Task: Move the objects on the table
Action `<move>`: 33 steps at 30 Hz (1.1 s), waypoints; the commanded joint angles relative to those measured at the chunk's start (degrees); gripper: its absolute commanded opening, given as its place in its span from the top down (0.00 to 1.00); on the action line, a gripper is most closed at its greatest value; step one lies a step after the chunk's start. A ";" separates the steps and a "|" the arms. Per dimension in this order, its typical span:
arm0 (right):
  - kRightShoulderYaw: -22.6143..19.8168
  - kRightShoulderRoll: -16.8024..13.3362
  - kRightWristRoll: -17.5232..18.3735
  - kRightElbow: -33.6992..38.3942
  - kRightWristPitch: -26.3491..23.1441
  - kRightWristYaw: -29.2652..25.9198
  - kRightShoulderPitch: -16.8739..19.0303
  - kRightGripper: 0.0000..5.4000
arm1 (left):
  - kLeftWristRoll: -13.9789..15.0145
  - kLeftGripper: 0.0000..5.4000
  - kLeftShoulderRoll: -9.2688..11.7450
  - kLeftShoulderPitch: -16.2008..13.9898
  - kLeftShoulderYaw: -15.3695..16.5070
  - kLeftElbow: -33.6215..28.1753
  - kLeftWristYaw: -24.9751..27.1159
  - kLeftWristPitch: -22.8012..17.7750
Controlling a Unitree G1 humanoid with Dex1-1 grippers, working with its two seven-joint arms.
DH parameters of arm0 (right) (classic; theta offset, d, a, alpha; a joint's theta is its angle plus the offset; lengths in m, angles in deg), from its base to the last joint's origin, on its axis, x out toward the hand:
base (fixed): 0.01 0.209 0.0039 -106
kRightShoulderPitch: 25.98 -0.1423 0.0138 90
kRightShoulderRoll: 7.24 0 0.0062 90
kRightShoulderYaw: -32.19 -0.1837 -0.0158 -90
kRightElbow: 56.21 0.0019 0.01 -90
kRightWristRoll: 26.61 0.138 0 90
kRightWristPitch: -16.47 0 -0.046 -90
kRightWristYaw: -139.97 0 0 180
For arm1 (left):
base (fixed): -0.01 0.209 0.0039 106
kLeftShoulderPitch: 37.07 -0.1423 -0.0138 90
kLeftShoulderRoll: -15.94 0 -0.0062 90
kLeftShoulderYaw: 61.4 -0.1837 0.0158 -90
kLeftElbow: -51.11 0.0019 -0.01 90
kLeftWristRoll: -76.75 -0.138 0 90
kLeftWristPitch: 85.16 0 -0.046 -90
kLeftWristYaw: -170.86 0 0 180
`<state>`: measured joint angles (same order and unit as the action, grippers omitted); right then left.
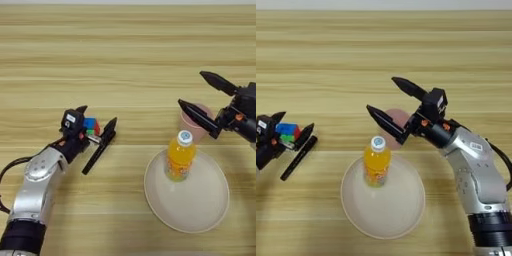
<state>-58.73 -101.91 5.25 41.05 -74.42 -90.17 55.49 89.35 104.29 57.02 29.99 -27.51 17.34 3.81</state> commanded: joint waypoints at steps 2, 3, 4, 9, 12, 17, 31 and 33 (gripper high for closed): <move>-0.50 0.38 0.04 1.17 -0.58 0.61 -0.98 0.00 | -1.33 0.00 0.51 1.18 1.44 1.55 -3.56 -4.37; -0.51 0.50 -0.05 1.10 -0.46 0.68 -0.95 0.00 | -1.40 0.00 0.45 1.21 1.60 1.80 -4.02 -4.88; -0.51 0.61 -0.17 0.97 -0.31 0.77 -0.92 0.00 | -1.45 0.00 0.38 1.22 1.72 1.98 -4.40 -5.26; -0.38 0.78 -0.44 0.84 0.05 1.12 -0.77 0.00 | -1.56 0.00 0.13 1.13 2.38 2.07 -6.33 -8.19; -0.40 0.88 -0.52 0.75 0.17 1.21 -0.75 0.00 | -1.95 0.00 0.36 1.30 2.57 2.55 -7.05 -8.92; -0.36 1.01 -0.92 0.30 0.47 1.31 -0.77 0.00 | -2.16 0.00 0.35 1.38 2.68 3.26 -7.73 -9.49; -0.33 1.43 -1.25 0.80 0.59 1.46 -0.38 0.00 | -3.15 0.00 0.82 1.95 1.50 5.89 -6.61 -9.19; -0.36 1.52 -1.22 0.81 0.63 1.46 -0.37 0.00 | -3.40 0.00 0.76 2.13 1.44 6.27 -6.37 -9.04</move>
<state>-58.73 -100.65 4.39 41.09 -74.13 -89.01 55.35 86.82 104.42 58.46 31.75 -22.02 10.44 -4.97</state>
